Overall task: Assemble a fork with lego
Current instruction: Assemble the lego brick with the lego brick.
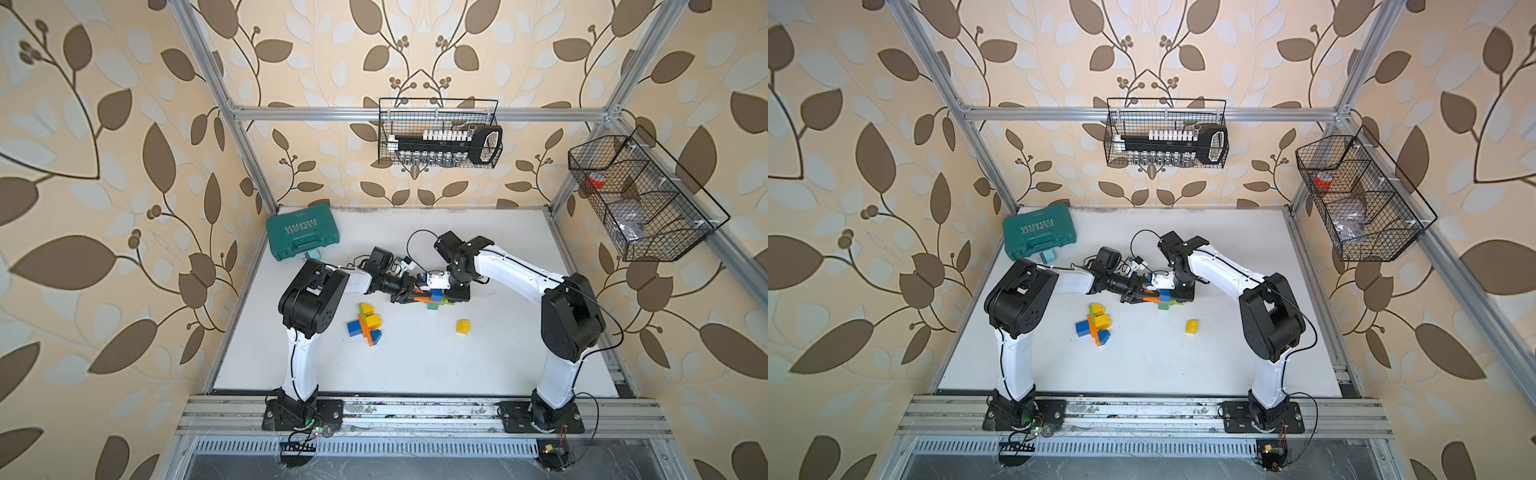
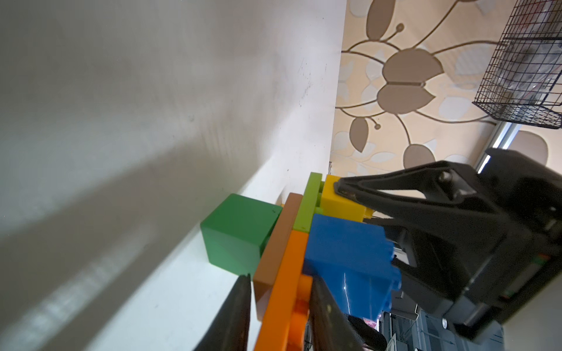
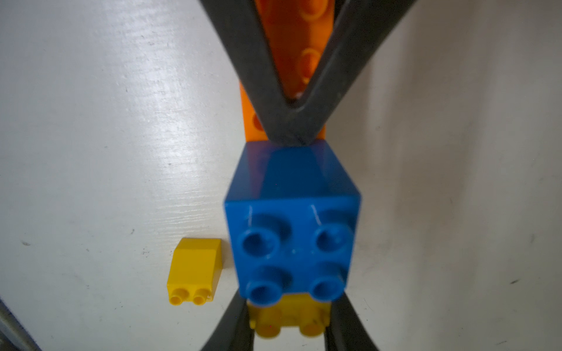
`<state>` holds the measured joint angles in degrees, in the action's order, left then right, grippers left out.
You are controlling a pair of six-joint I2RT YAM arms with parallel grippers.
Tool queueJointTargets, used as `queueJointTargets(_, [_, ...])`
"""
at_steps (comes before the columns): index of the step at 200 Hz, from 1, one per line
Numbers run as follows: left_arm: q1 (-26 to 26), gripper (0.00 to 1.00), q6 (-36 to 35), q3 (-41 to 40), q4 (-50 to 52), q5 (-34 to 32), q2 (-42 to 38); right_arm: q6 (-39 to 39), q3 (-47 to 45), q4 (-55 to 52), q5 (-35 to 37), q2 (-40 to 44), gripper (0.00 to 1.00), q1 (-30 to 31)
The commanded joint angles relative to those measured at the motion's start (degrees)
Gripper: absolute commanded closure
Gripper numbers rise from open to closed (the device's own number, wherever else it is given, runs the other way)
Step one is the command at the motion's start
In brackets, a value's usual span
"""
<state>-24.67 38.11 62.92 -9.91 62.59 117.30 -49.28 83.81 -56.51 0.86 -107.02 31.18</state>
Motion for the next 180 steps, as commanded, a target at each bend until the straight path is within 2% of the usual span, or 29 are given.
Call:
queueJointTargets(1, [0.50, 0.67, 0.12, -1.57, 3.01, -3.96, 1.79, 1.24, -1.59, 2.02, -0.05, -2.90, 1.00, 0.55])
queueJointTargets(77, [0.50, 0.69, -1.01, -2.48, 4.60, -6.05, 2.76, 1.64, -1.61, 3.71, -0.16, -0.01, 1.00, 0.47])
queueJointTargets(180, [0.58, 0.66, 0.72, -5.08, 1.01, -6.17, 3.02, 3.02, 1.01, 1.18, -0.55, -1.89, 1.00, 0.67])
